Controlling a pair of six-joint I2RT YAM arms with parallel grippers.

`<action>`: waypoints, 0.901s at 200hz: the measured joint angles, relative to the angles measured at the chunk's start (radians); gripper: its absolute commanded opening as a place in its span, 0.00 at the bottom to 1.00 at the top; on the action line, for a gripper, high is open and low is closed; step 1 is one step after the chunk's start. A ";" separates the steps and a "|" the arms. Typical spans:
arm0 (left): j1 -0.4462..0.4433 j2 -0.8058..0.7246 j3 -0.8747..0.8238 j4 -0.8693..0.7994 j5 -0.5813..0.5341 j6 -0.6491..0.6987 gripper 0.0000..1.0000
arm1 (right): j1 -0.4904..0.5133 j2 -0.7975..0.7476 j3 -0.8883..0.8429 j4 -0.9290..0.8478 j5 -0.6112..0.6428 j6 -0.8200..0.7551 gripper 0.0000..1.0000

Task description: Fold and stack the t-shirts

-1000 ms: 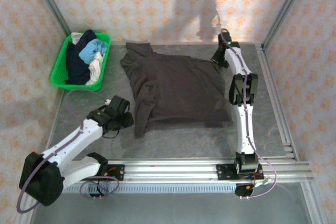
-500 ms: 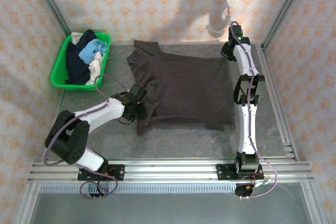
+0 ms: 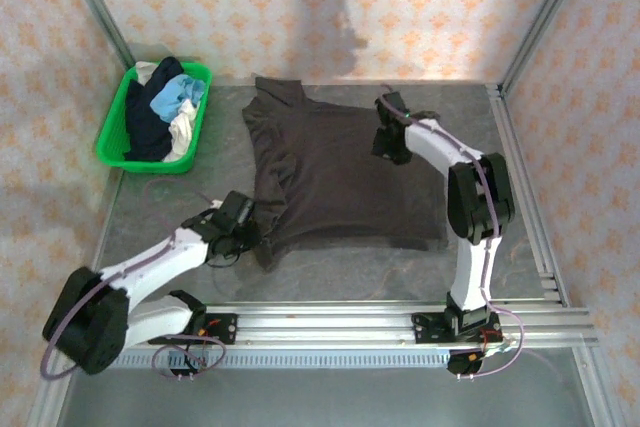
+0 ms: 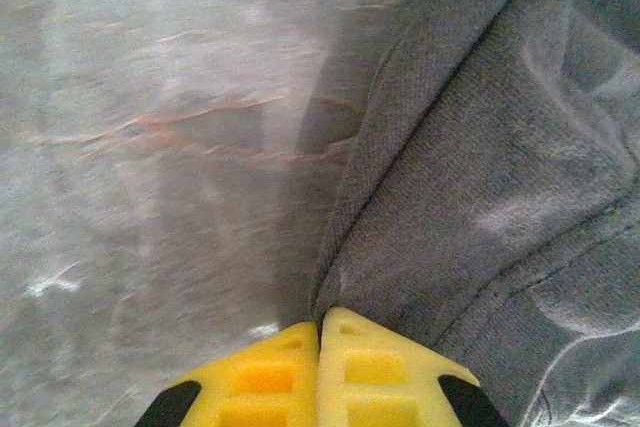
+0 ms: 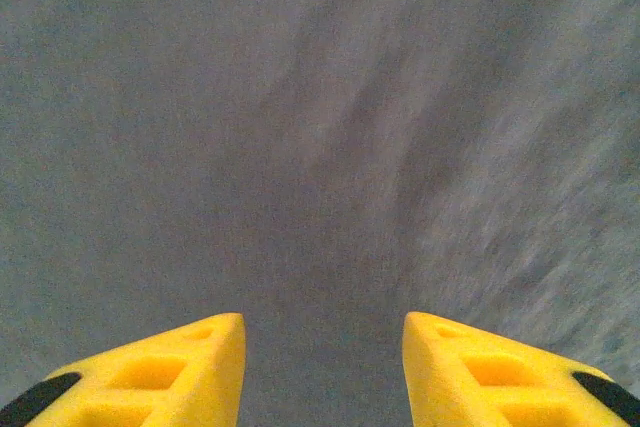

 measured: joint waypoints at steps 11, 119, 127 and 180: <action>0.000 -0.090 -0.054 -0.005 -0.016 -0.057 0.00 | 0.006 -0.022 -0.086 0.035 -0.008 0.016 0.45; 0.000 0.063 0.318 -0.193 -0.141 0.074 0.73 | -0.105 -0.052 -0.229 0.044 0.056 0.034 0.46; 0.001 0.182 0.398 -0.189 -0.142 0.112 0.74 | -0.130 -0.051 -0.233 0.043 0.051 0.031 0.46; 0.058 0.629 0.616 -0.116 -0.025 0.278 0.53 | -0.262 -0.010 -0.168 0.010 0.048 -0.003 0.46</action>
